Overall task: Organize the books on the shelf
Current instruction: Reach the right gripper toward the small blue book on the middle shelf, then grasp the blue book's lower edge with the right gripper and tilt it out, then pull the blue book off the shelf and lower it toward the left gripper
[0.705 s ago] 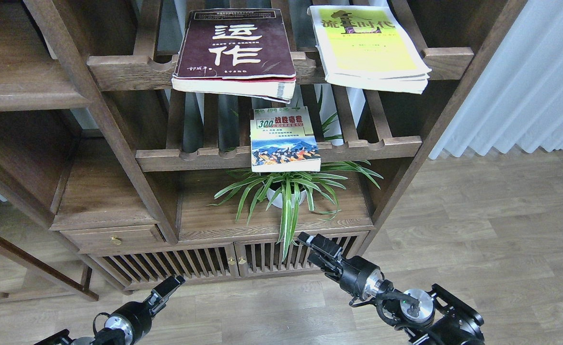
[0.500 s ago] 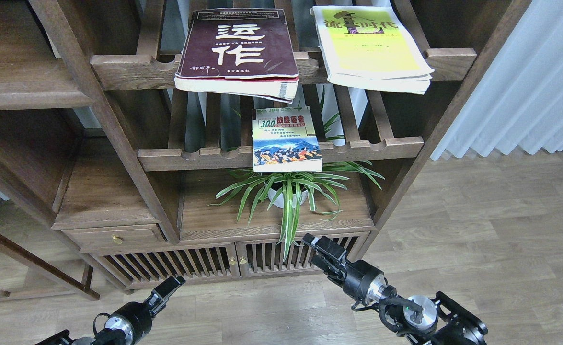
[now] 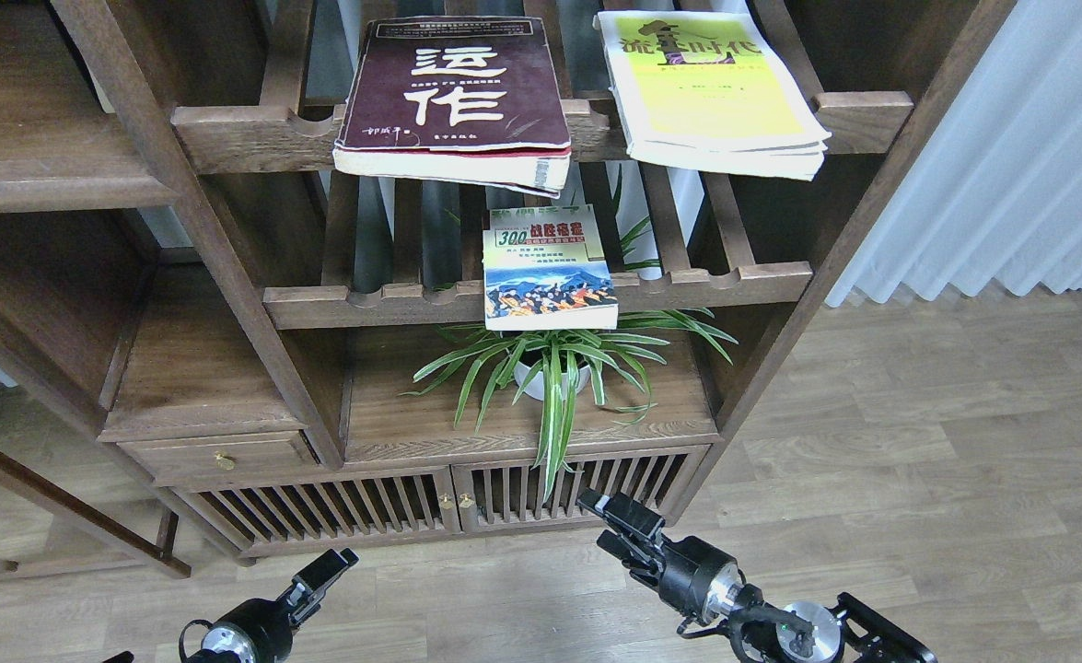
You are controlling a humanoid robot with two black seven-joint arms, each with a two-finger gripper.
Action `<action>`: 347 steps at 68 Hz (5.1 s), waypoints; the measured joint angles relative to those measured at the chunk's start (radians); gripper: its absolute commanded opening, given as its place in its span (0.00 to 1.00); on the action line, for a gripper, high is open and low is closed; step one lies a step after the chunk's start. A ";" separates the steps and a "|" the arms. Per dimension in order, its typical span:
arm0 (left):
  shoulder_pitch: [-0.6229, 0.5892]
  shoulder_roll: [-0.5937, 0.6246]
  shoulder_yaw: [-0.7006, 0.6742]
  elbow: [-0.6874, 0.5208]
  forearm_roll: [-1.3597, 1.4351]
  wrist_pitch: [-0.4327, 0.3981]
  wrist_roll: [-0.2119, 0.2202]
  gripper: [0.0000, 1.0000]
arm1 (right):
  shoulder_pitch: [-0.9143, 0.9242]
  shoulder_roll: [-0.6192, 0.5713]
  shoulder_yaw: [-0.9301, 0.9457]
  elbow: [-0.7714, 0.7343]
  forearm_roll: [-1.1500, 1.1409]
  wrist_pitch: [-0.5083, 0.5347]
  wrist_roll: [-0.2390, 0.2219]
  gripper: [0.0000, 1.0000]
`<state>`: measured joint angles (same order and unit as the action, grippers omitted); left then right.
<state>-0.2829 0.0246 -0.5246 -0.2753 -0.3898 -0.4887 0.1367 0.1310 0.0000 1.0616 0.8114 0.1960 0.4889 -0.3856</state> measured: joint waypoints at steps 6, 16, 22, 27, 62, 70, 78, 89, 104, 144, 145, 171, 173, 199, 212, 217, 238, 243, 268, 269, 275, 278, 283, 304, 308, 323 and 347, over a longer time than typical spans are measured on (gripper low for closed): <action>0.007 0.000 -0.001 0.003 0.000 0.000 -0.001 1.00 | 0.000 0.000 0.033 0.045 0.000 0.000 -0.001 1.00; 0.016 0.000 -0.003 0.005 0.000 0.000 -0.002 1.00 | 0.003 0.000 0.074 0.175 -0.001 -0.043 -0.002 1.00; 0.021 0.001 -0.004 0.005 0.000 0.000 -0.003 1.00 | 0.010 0.000 0.078 0.202 -0.006 -0.098 0.001 1.00; 0.025 0.002 -0.005 0.005 0.000 0.000 -0.003 1.00 | 0.027 0.000 0.079 0.212 -0.015 -0.149 0.009 1.00; 0.069 0.015 -0.019 0.005 -0.013 0.000 -0.006 1.00 | 0.193 0.000 0.102 0.133 -0.032 -0.310 0.053 1.00; 0.078 0.025 -0.020 0.006 -0.014 0.000 -0.006 1.00 | 0.210 0.000 0.102 0.133 -0.033 -0.332 0.054 1.00; 0.080 0.032 -0.020 0.007 -0.014 0.000 -0.006 1.00 | 0.226 0.000 0.102 0.125 -0.057 -0.358 0.055 1.00; 0.080 0.035 -0.020 0.007 -0.014 0.000 -0.006 1.00 | 0.255 0.000 0.102 0.089 -0.123 -0.392 0.056 1.00; 0.087 0.035 -0.020 0.007 -0.014 0.000 -0.006 1.00 | 0.293 0.000 0.100 0.046 -0.139 -0.432 0.070 1.00; 0.093 0.035 -0.020 0.008 -0.014 0.000 -0.006 1.00 | 0.362 0.000 0.097 0.015 -0.136 -0.475 0.076 0.91; 0.093 0.035 -0.020 0.008 -0.014 0.000 -0.006 1.00 | 0.362 0.000 0.096 0.016 -0.136 -0.476 0.076 0.90; 0.097 0.035 -0.020 0.025 -0.014 0.000 -0.006 1.00 | 0.362 0.000 0.051 0.097 -0.125 -0.460 0.045 0.61; 0.097 0.035 -0.020 0.029 -0.014 0.000 -0.006 1.00 | 0.361 0.000 0.035 0.106 -0.126 -0.460 0.044 0.58; 0.097 0.047 -0.021 0.054 -0.016 0.000 -0.006 1.00 | 0.349 0.000 -0.010 0.122 -0.145 -0.460 0.047 0.29; 0.097 0.047 -0.021 0.054 -0.017 0.000 -0.005 1.00 | 0.370 0.000 0.000 0.077 -0.148 -0.460 0.067 0.52; 0.096 0.048 -0.020 0.055 -0.017 0.000 -0.005 1.00 | 0.387 0.000 0.000 0.040 -0.148 -0.461 0.089 0.63; 0.093 0.048 -0.021 0.054 -0.017 0.000 -0.003 1.00 | 0.416 0.000 -0.029 -0.015 -0.154 -0.471 0.150 0.85; 0.093 0.048 -0.021 0.055 -0.017 0.000 -0.003 1.00 | 0.417 0.000 -0.042 -0.022 -0.161 -0.472 0.150 0.84; 0.093 0.049 -0.022 0.055 -0.019 0.000 -0.003 1.00 | 0.472 0.000 -0.036 -0.051 -0.166 -0.472 0.151 0.49; 0.093 0.049 -0.022 0.055 -0.019 0.000 -0.003 1.00 | 0.475 0.000 -0.034 -0.051 -0.165 -0.471 0.152 0.48; 0.093 0.049 -0.022 0.055 -0.020 0.000 -0.004 1.00 | 0.484 0.000 -0.029 -0.049 -0.165 -0.468 0.163 0.35; 0.092 0.049 -0.022 0.055 -0.020 0.000 -0.004 1.00 | 0.483 0.000 -0.031 -0.049 -0.165 -0.468 0.168 0.29; 0.091 0.050 -0.022 0.055 -0.020 0.000 -0.005 1.00 | 0.481 0.000 -0.031 -0.047 -0.165 -0.466 0.174 0.19; 0.094 0.055 -0.062 0.057 -0.022 0.000 -0.003 1.00 | 0.459 0.000 -0.010 0.001 -0.156 -0.382 0.172 0.03; 0.093 0.055 -0.065 0.057 -0.023 0.000 -0.003 1.00 | 0.443 0.000 -0.008 0.026 -0.151 -0.376 0.169 0.03; 0.068 0.054 -0.070 0.043 -0.028 0.000 -0.003 1.00 | 0.272 0.000 -0.008 0.273 -0.119 -0.311 0.146 0.03; 0.025 0.052 -0.067 -0.061 -0.034 0.000 0.010 1.00 | -0.062 -0.037 -0.011 0.497 -0.119 -0.069 0.051 0.03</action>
<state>-0.2582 0.0769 -0.5915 -0.3359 -0.4234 -0.4887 0.1464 0.0685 -0.0371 1.0505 1.3087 0.0771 0.4198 -0.3342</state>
